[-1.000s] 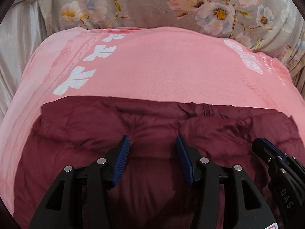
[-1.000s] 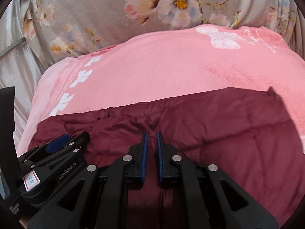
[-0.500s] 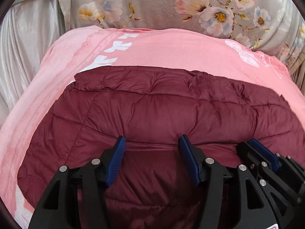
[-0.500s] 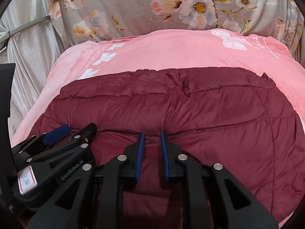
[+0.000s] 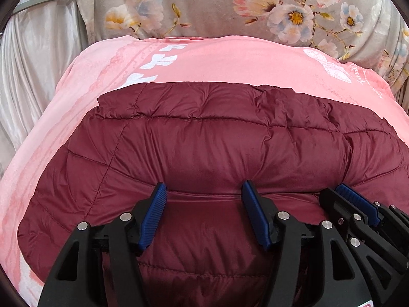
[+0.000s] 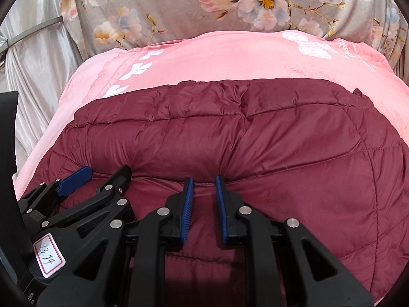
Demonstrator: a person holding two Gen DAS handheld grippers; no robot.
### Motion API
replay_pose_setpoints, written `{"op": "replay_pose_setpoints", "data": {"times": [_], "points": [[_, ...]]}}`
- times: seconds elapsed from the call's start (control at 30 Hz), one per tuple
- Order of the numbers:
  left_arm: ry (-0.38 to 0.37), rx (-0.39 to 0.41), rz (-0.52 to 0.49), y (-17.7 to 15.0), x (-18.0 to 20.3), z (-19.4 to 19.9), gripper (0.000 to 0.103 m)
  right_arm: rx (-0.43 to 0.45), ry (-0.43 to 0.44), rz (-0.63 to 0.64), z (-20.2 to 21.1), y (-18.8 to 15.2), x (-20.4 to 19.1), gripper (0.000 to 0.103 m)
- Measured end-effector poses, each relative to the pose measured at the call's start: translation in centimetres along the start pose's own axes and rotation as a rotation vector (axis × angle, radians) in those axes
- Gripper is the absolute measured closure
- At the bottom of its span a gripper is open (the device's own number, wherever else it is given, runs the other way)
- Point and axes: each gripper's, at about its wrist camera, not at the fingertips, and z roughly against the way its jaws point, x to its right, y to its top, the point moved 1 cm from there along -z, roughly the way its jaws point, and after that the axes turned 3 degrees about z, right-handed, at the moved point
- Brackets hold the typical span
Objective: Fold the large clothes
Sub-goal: 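Grasp the jacket's quilted edge with both grippers side by side, then lift the jacket edge with both grippers and fold it over the bundle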
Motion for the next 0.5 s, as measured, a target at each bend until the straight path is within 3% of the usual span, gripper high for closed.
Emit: {"op": "replay_pose_setpoints", "data": {"times": [0.3,0.43,0.5], "points": [[-0.013,-0.001,0.008,-0.1,0.0,0.0,0.042,-0.002,0.0,0.001,0.0,0.1,0.0,0.086],[-0.132,-0.026,0.094,-0.5,-2.8,2.5,0.041,0.003,-0.01,-0.009,1.1,0.0,-0.5,0.085],[-0.186,-0.027,0.134,-1.3,-4.8,4.6,0.041,0.012,0.03,-0.025,2.7,-0.2,-1.0,0.083]]}}
